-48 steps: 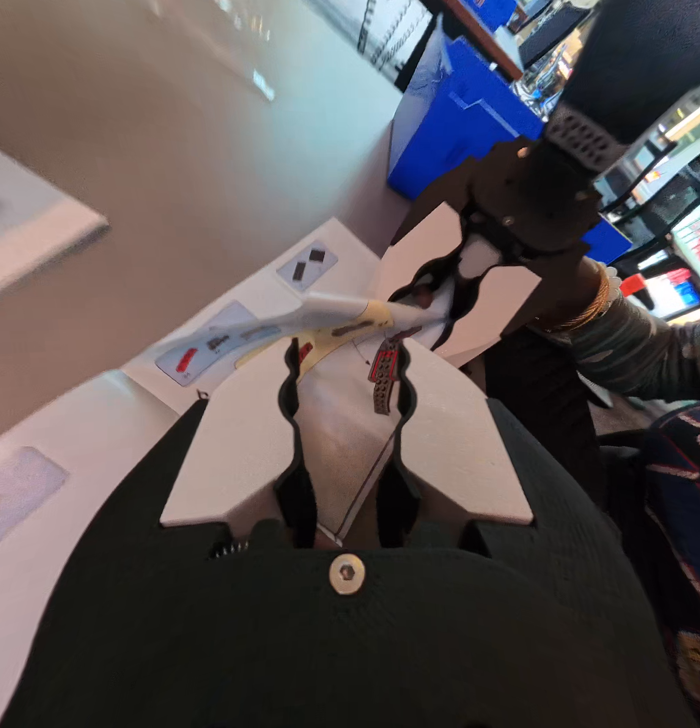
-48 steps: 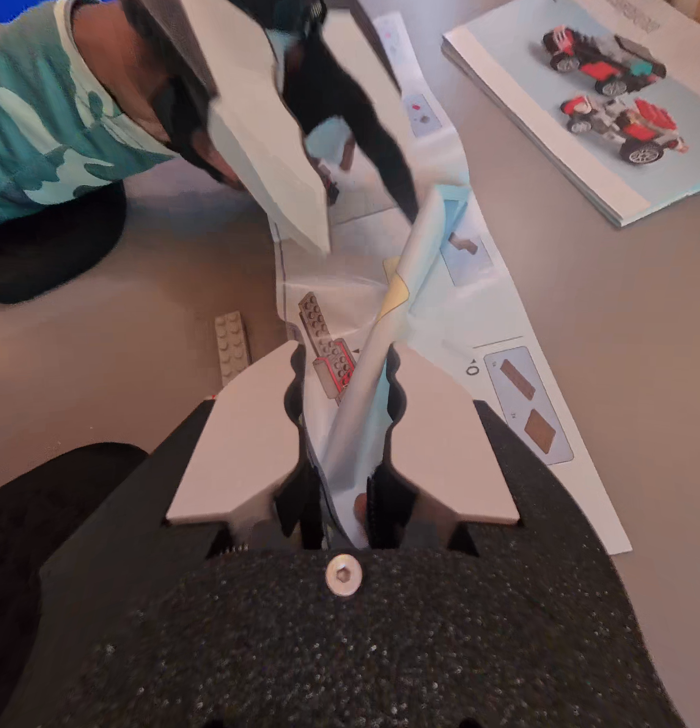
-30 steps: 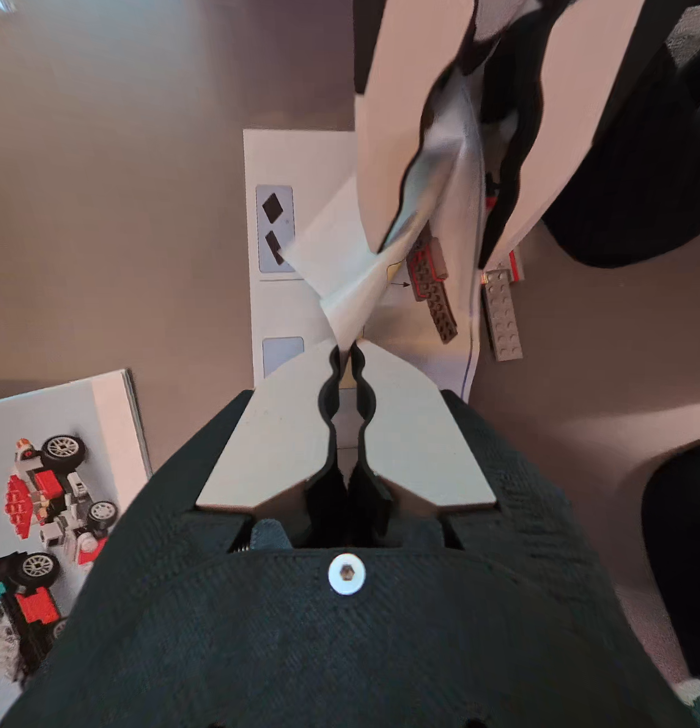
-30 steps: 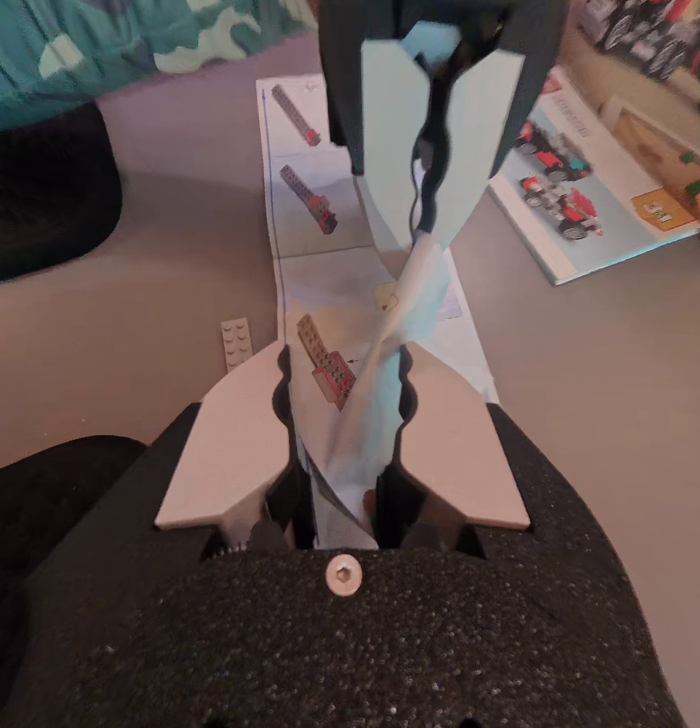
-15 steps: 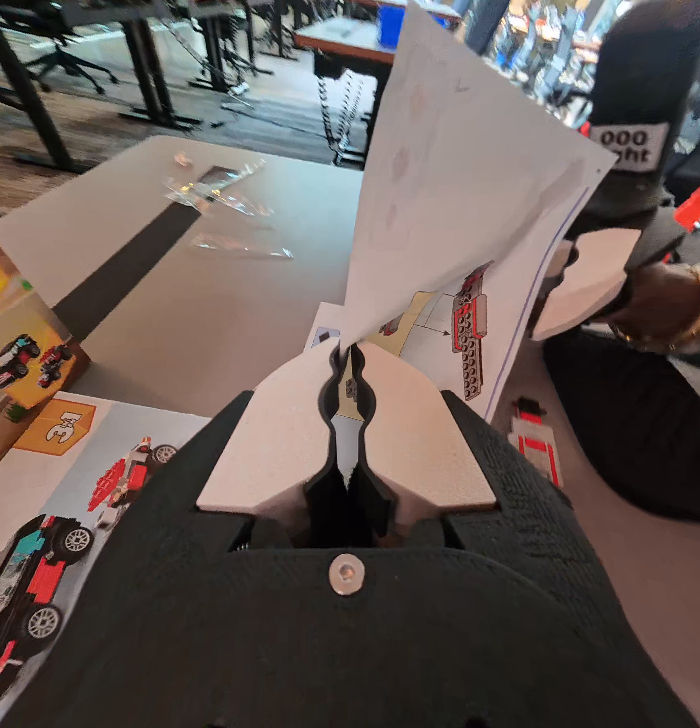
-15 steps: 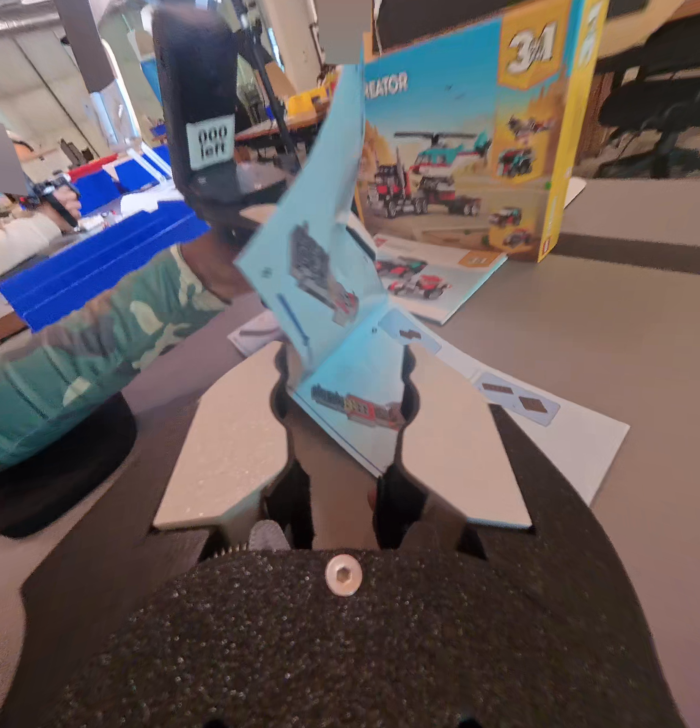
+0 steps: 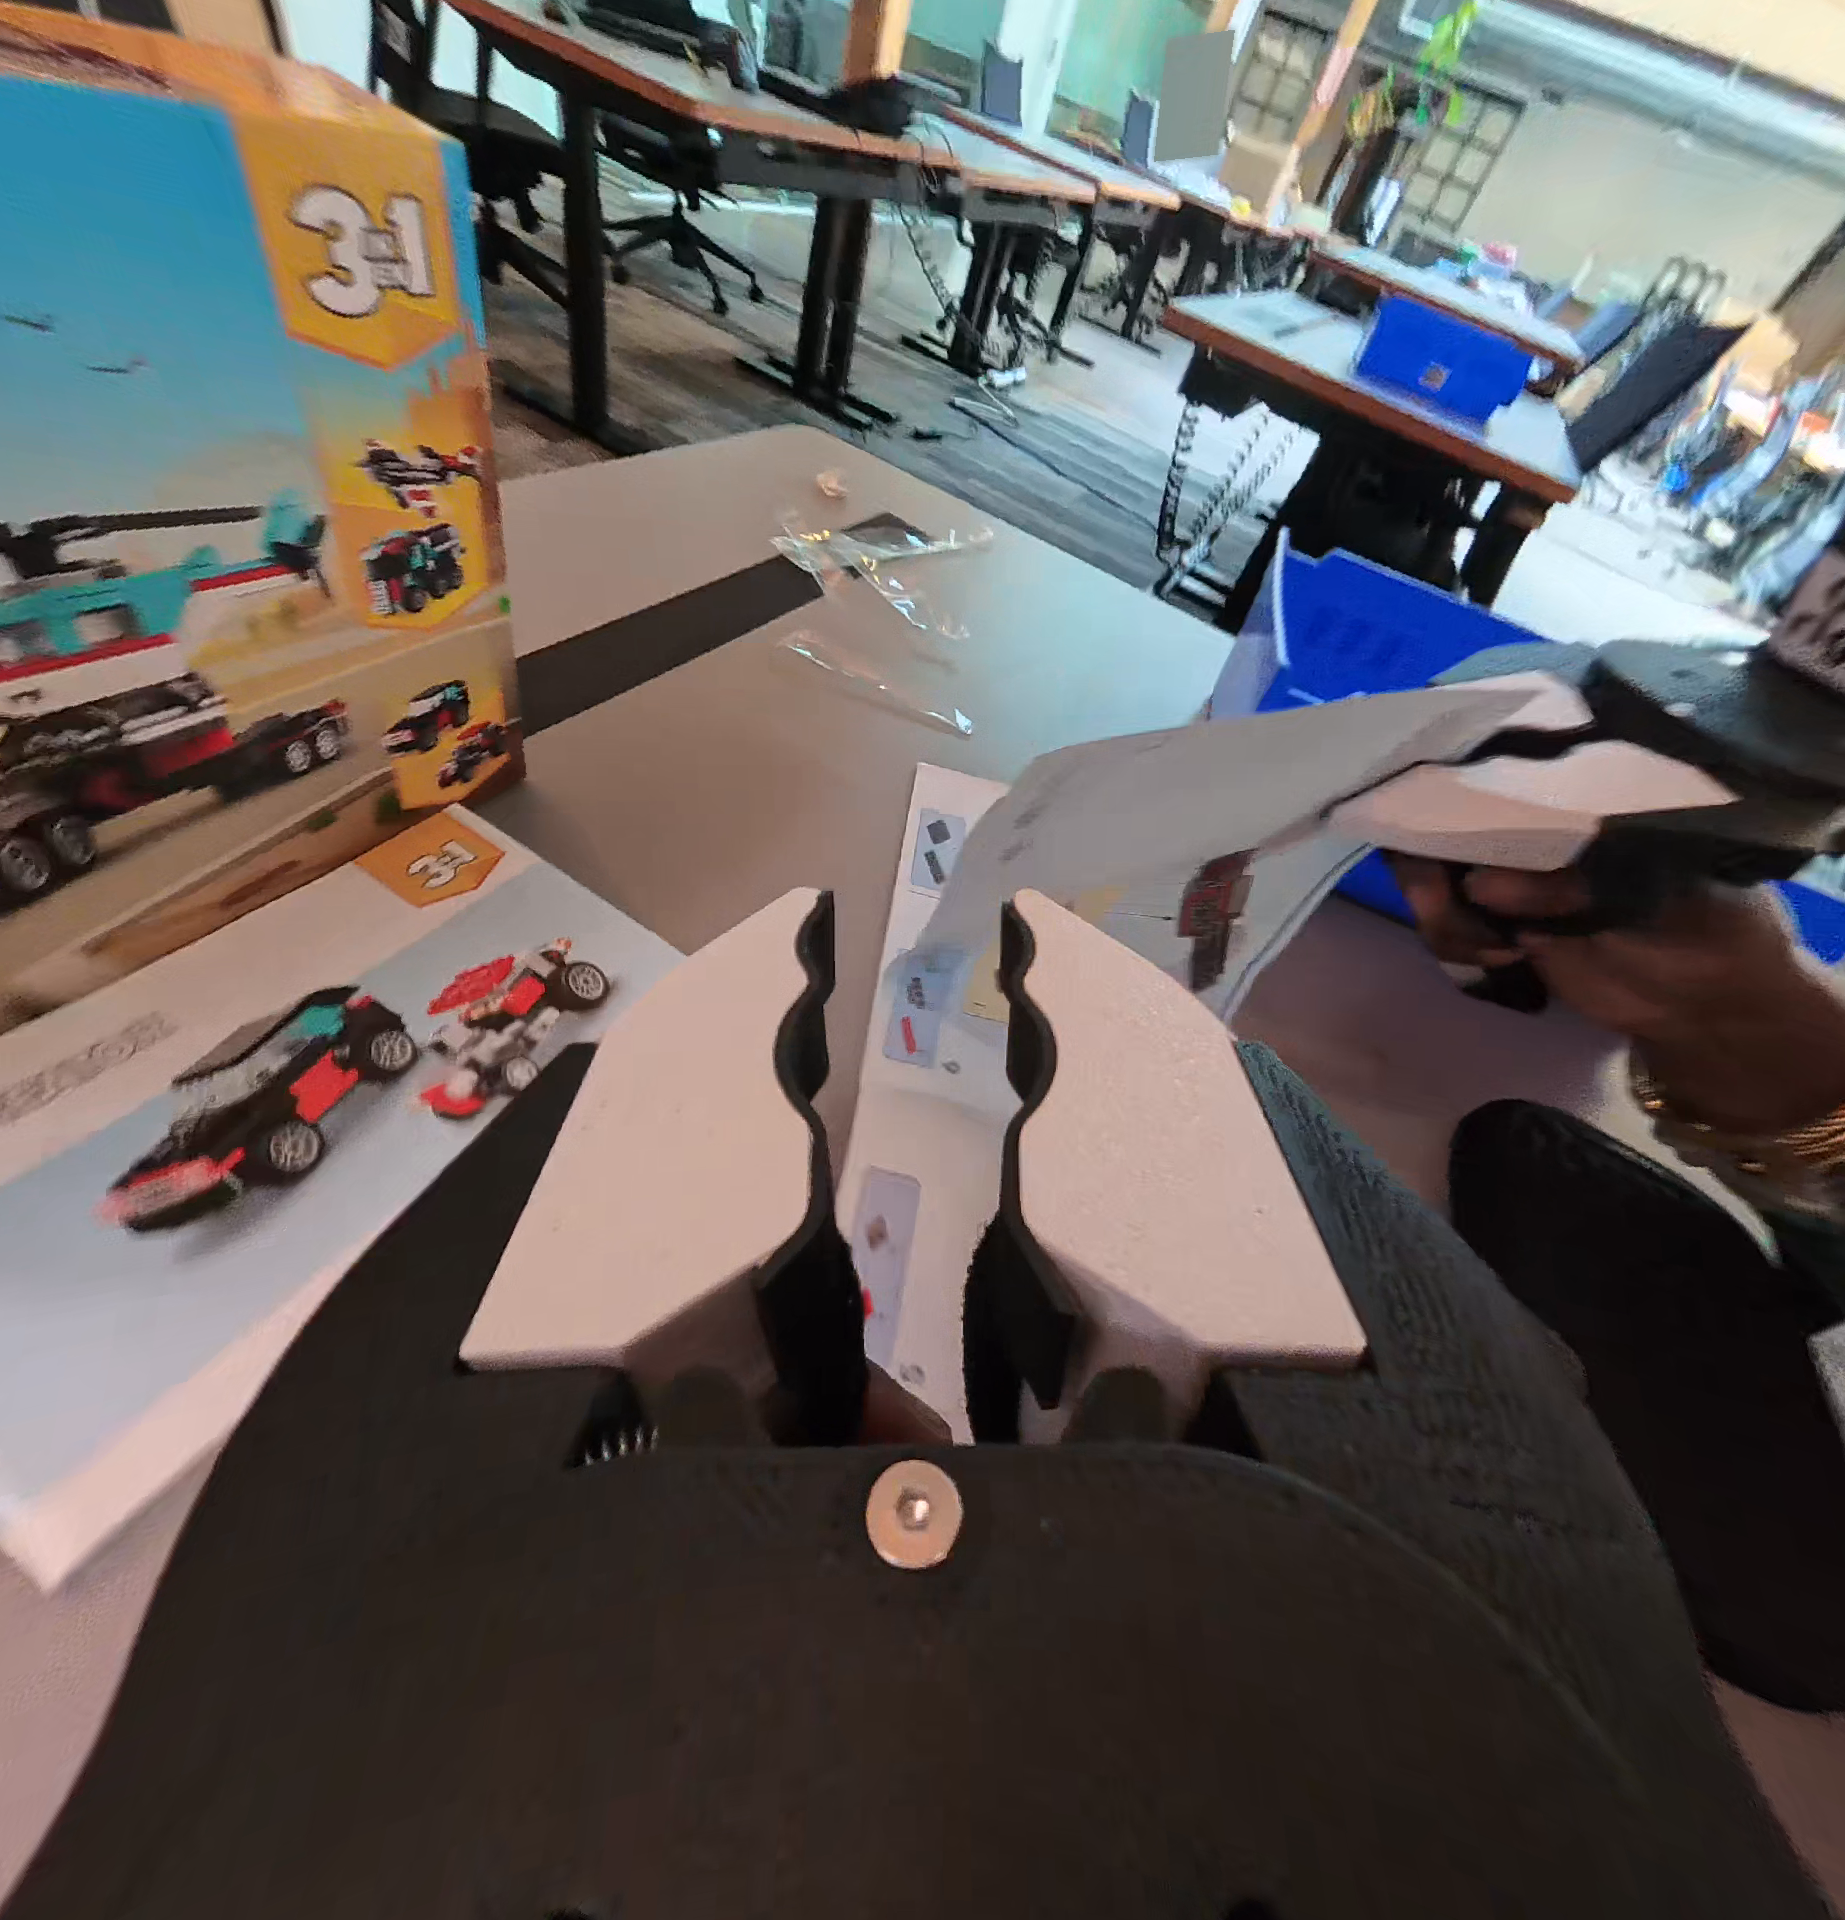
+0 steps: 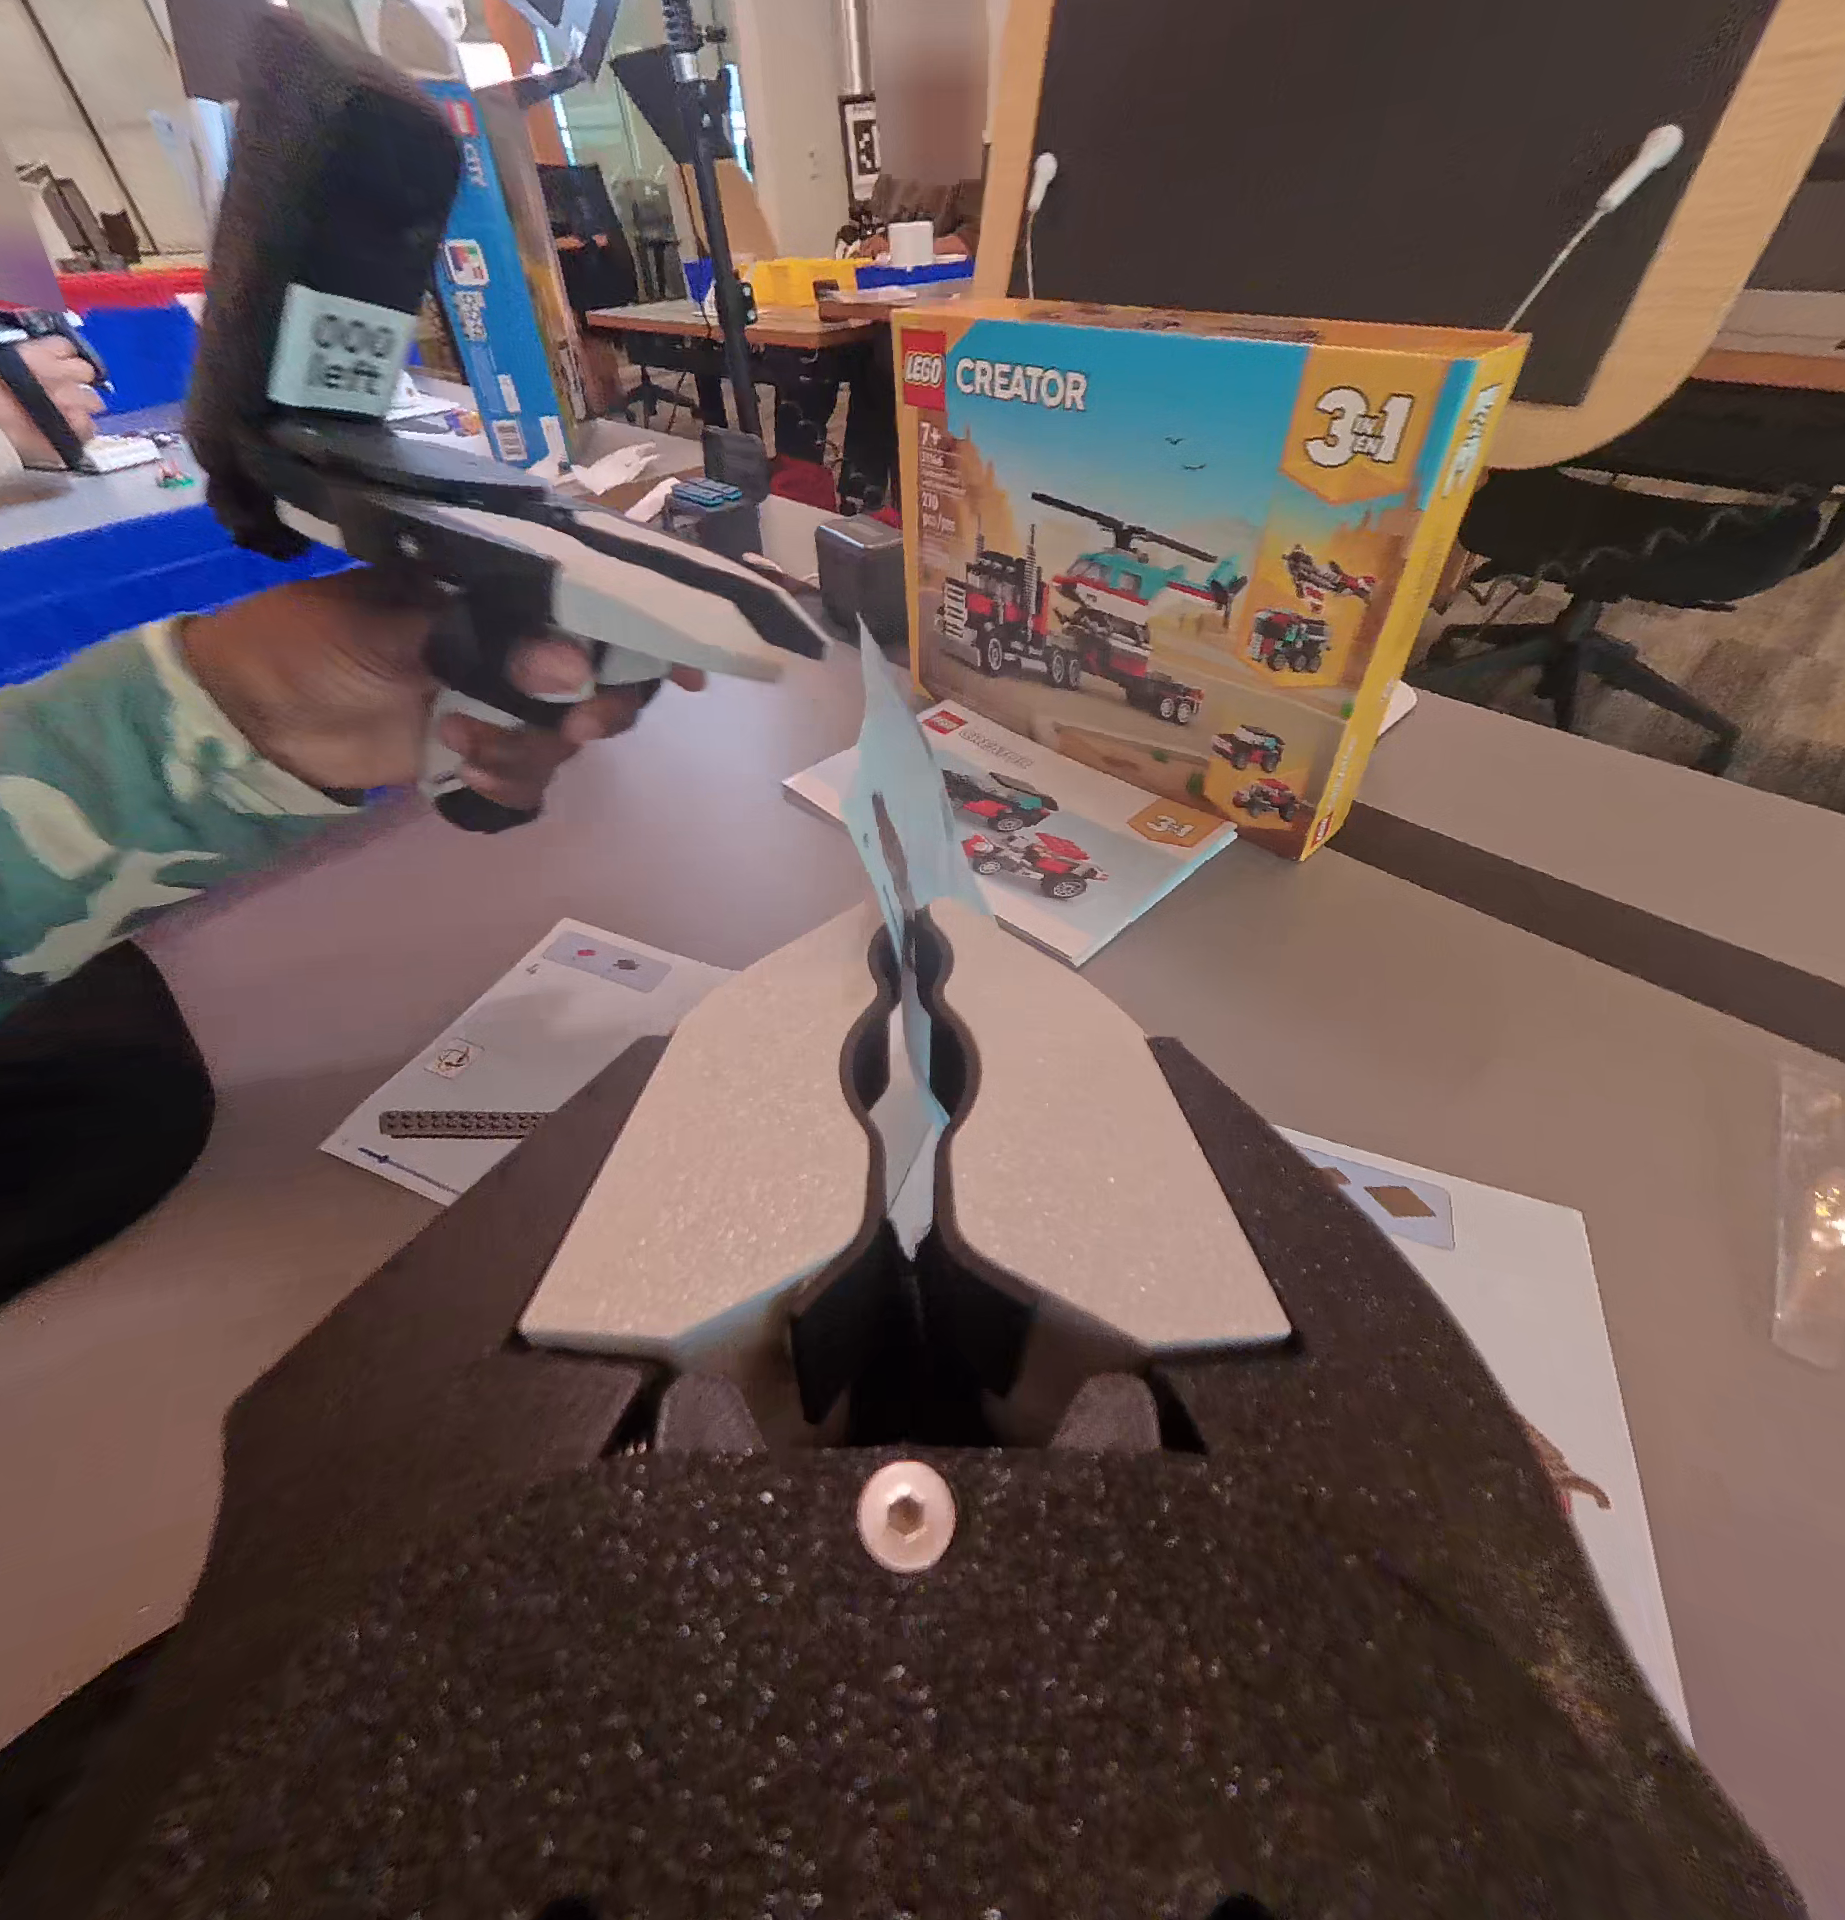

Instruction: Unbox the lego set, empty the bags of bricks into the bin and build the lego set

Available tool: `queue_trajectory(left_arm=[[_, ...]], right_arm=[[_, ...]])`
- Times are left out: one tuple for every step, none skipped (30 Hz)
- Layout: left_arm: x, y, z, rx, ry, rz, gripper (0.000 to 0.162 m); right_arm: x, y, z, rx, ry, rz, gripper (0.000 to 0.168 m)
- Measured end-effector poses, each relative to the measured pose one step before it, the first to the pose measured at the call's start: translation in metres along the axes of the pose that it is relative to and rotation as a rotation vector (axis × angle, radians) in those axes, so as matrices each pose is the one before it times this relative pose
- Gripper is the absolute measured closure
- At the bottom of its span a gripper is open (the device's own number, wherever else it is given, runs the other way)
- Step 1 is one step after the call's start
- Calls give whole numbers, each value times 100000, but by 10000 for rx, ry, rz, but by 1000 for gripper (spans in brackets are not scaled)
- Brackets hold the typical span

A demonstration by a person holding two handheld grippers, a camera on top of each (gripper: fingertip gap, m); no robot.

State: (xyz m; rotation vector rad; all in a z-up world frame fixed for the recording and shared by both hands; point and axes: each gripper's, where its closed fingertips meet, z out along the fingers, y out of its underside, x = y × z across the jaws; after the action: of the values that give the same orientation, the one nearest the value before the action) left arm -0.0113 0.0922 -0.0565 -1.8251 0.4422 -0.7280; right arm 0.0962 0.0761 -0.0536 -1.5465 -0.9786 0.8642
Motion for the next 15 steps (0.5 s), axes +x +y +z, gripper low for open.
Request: queue_trajectory(left_arm=[[466, -21, -1046, 261, -32, -238, 132], [495, 108, -916, 250, -3, -276, 132], [508, 312, -779, 178, 8, -298, 132], [481, 605, -669, 46, 0, -272, 132], [352, 984, -521, -141, -67, -233, 132], [164, 1312, -367, -323, -165, -190, 132], [20, 1561, -182, -473, -209, -71, 132], [-127, 1758, -20, -604, -234, 114, 132], [-339, 1860, 138, -722, -322, 244, 133], [-463, 1809, 252, -776, -369, 256, 134], [-199, 1631, 302, -775, -225, 206, 135], [304, 1388, 288, -723, 56, 200, 135], [587, 1076, 252, -591, 204, 251, 135], [621, 795, 221, -421, 176, 347, 133], [633, 626, 210, -304, 131, 454, 127]], right_arm=[[-163, -4, 122, 79, -94, 79, 167], [-6, 40, 9, 105, -101, 246, 167], [253, 115, -115, 104, -36, 334, 167], [571, 166, -252, 104, 74, 392, 168], [812, 143, -403, 144, 149, 460, 168], [992, 110, -480, 222, 200, 561, 168], [1145, 205, -476, 229, 242, 625, 168], [1151, 419, -380, 106, 212, 585, 168], [1029, 530, -294, -24, 150, 509, 168], [980, 495, -246, -63, 204, 325, 168], [833, 401, -214, -68, 237, 87, 168], [653, 334, -164, -82, 212, -8, 168], [578, 265, -118, -71, 215, -6, 167], [528, 189, -108, -30, 204, 33, 167], [512, 102, -99, 38, 182, 73, 167]])
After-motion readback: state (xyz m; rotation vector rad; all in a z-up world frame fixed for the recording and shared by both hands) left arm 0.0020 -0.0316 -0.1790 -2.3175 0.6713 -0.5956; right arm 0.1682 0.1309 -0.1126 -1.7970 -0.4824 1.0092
